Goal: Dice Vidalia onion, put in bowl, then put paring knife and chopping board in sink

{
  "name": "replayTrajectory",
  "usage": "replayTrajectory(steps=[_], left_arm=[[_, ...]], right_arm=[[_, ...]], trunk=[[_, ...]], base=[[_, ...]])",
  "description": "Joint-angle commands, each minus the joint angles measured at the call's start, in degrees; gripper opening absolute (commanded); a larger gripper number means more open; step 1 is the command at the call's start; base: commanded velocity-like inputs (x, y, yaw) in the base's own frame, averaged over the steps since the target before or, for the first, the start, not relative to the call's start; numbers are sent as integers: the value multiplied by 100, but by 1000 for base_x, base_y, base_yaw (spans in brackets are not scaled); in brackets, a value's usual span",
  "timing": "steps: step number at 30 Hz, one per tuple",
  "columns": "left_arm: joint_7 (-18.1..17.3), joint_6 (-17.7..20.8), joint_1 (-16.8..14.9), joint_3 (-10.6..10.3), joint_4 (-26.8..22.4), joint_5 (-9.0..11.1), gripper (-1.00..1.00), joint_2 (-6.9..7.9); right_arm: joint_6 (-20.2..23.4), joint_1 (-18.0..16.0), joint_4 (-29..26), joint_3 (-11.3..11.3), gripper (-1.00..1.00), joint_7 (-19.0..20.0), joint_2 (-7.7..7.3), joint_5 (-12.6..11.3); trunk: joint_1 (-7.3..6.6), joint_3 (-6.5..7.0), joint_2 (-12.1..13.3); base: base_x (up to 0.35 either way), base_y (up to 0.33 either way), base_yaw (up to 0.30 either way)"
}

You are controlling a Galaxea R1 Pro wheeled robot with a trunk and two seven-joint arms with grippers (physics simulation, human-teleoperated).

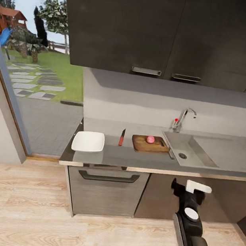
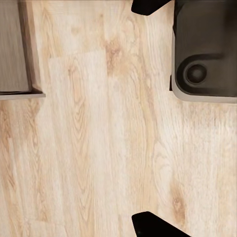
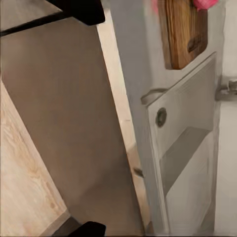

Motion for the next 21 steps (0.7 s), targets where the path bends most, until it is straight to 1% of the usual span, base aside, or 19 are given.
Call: replayTrajectory(steps=[1,2,3,5,6,8,9,10,11,12,13,14,15,17,19,20,21], left_arm=[[21,-12,0,-47,-12,58,100,8],[23,-10,0,-47,-12,57,100,8],[22,-10,0,-47,-12,56,100,8],[24,-9,0,-47,-12,55,100,8],[24,-10,0,-47,-15,54,100,8],[26,-10,0,-47,-18,54,100,8],[27,-9,0,-47,-19,54,100,8],[27,-9,0,-47,-19,53,100,8],[28,-10,0,-47,-20,53,100,8],[26,-9,0,-47,-20,53,100,8],[27,-8,0,-47,-20,53,100,8],[27,-8,0,-47,-20,53,100,8],[28,-8,0,-47,-20,53,100,8],[28,-9,0,-47,-20,53,100,8],[28,-8,0,-47,-20,53,100,8],[28,-8,0,-47,-20,53,100,8],[28,-8,0,-47,-20,53,100,8]], right_arm=[[368,-334,-99,5,100,-64,70,11],[784,-820,-171,5,100,-107,162,11],[918,-986,-184,6,100,-117,189,10],[1454,-1661,-200,22,100,-143,335,9],[1719,-2006,-193,41,100,-146,452,8],[2197,-2644,-128,104,100,-149,750,13],[2407,-2952,-38,191,100,-150,951,15],[2450,-3018,-16,236,100,-150,1004,15],[2513,-3112,16,367,100,-154,1085,16],[2569,-3194,48,650,100,-157,1156,13],[2598,-3225,68,854,100,-155,1158,11],[2622,-3245,88,1012,100,-155,1158,8],[2640,-3258,114,1114,100,-154,1158,3],[2666,-3271,160,1222,100,-146,1158,-19],[2678,-3277,213,1266,100,-139,1158,-116],[2681,-3275,248,1275,100,-137,1158,-212],[2684,-3272,291,1284,100,-135,1158,-410]], trunk=[[3,-13,-12],[3,-13,-12],[3,-13,-12],[3,-13,-12],[3,-13,-12],[3,-13,-12],[3,-13,-12],[3,-13,-12],[3,-13,-12],[3,-13,-12],[3,-13,-12],[3,-13,-12],[3,-13,-12],[3,-13,-12],[3,-13,-12],[3,-13,-12],[3,-13,-12]], base=[[0,0,0],[0,0,0],[0,0,0],[0,0,0],[0,0,0],[53,23,0],[157,92,0],[177,107,0],[208,130,0],[235,153,0],[245,167,0],[252,177,0],[256,183,0],[259,189,0],[252,199,0],[228,217,0],[197,236,0]])
